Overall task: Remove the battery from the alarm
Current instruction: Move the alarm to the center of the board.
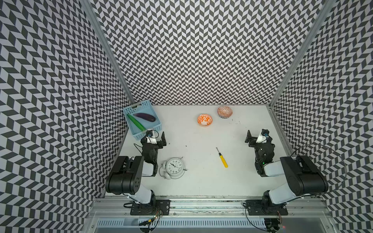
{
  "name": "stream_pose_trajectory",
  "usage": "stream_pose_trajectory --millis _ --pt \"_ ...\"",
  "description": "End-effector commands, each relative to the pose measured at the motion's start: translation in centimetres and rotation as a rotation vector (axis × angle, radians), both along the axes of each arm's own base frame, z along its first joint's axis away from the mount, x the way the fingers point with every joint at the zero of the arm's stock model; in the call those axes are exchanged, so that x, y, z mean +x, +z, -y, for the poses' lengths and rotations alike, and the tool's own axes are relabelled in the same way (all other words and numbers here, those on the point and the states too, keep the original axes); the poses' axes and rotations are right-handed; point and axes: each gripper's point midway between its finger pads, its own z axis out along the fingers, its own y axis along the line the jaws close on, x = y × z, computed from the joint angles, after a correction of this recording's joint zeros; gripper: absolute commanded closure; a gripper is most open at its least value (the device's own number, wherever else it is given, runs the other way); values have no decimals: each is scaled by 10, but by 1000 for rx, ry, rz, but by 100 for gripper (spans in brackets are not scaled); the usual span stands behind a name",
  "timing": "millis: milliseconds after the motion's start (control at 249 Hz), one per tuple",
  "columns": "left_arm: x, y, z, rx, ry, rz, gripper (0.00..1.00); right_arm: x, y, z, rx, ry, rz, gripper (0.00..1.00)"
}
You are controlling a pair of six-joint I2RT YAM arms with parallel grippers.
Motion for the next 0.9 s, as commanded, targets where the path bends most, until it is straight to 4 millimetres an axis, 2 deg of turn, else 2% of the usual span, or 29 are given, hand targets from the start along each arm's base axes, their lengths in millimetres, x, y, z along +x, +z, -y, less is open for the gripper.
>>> stream_pose_trajectory --millis 0,369,469,541,645,762,854,898 --pt "2 12 0 2 -2 39 0 -2 11 0 11 -1 50 1" --pt "1 12 0 -1 -7 38 0 -4 15 0 8 1 79 0" --pt "3 22 3 12 -2 41 0 -5 25 -3 1 17 108 1" --pt "8 30 -6 -21 62 -14 0 -7 29 -6 -9 28 82 1" --pt "9 38 -20 -112 174 -156 0 6 36 -13 58 40 -56 1" --pt "-10 45 -28 -225 288 -311 0 11 40 -23 224 48 -202 1" --pt "-34 47 -21 -348 305 -405 0 2 39 -48 337 100 -283 1" --pt "-48 42 -14 -419 305 -459 0 -5 41 -65 361 141 -298 1"
